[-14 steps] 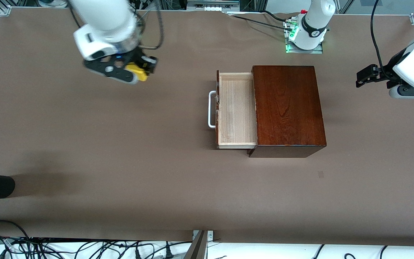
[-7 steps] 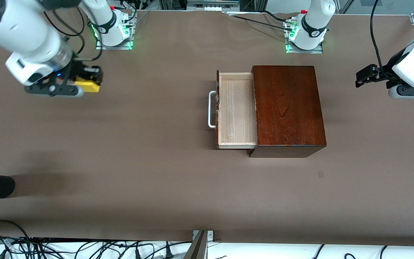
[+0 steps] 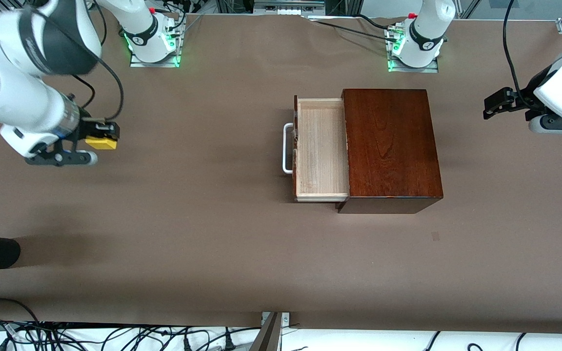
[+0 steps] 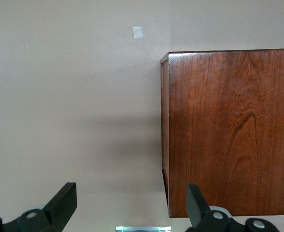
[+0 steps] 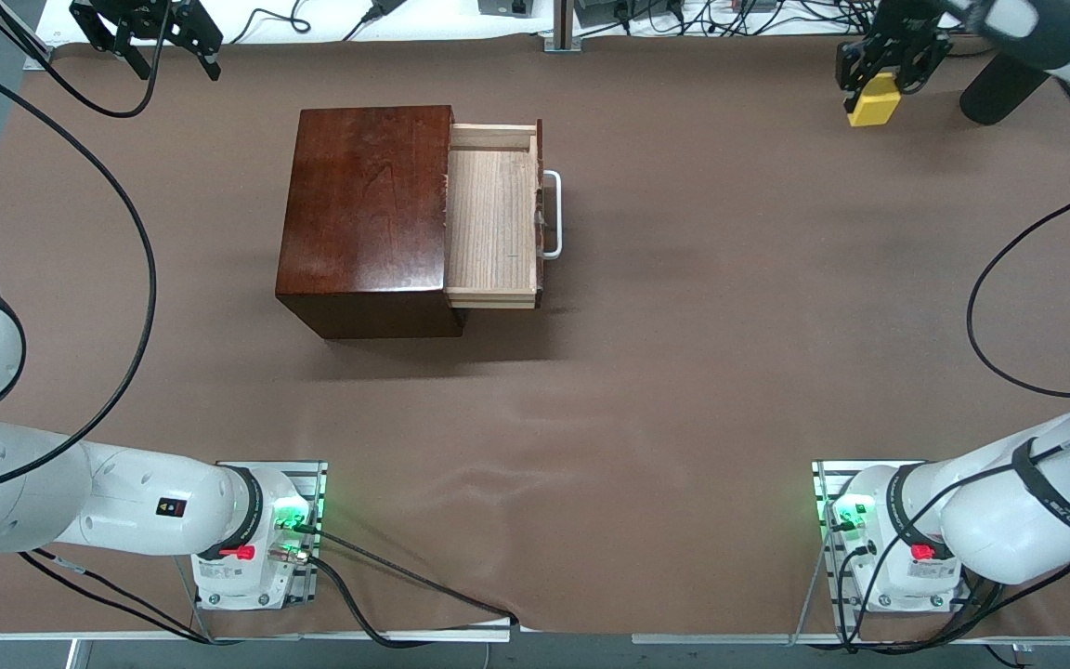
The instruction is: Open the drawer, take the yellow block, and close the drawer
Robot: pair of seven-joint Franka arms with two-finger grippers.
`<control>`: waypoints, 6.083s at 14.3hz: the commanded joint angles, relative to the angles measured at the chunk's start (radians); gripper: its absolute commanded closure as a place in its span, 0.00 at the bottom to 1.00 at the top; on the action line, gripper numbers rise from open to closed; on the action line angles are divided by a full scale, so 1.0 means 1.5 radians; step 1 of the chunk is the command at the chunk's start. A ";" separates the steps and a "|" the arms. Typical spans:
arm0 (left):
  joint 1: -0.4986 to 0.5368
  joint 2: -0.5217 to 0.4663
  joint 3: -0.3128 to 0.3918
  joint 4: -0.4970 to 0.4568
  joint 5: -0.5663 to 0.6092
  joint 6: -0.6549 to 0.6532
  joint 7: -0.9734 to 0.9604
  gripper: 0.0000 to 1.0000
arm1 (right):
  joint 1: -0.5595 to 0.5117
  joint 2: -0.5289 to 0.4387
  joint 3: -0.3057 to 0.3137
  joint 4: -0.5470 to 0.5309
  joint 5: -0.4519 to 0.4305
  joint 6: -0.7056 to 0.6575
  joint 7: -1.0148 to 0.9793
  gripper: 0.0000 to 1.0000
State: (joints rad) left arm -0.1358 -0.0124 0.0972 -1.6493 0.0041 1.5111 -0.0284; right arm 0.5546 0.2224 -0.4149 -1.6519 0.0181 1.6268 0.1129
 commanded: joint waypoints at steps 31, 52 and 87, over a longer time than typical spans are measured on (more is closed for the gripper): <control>-0.156 0.187 -0.348 0.078 0.005 0.110 -0.861 0.00 | -0.334 0.160 0.282 -0.263 0.010 0.447 -0.011 0.00; -0.361 0.493 -0.262 0.275 0.068 0.216 -1.250 0.40 | -0.336 -0.203 0.263 -0.050 0.016 -0.061 -0.024 0.00; -0.208 0.337 -0.239 0.024 0.129 0.220 -1.033 1.00 | -0.334 -0.260 0.234 -0.095 -0.013 -0.022 -0.023 0.00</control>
State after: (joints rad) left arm -0.4652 0.5358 -0.2584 -1.5560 0.1658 1.8411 -1.6006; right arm 0.0646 -0.1829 -0.0749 -1.8302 0.0079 1.6024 0.0944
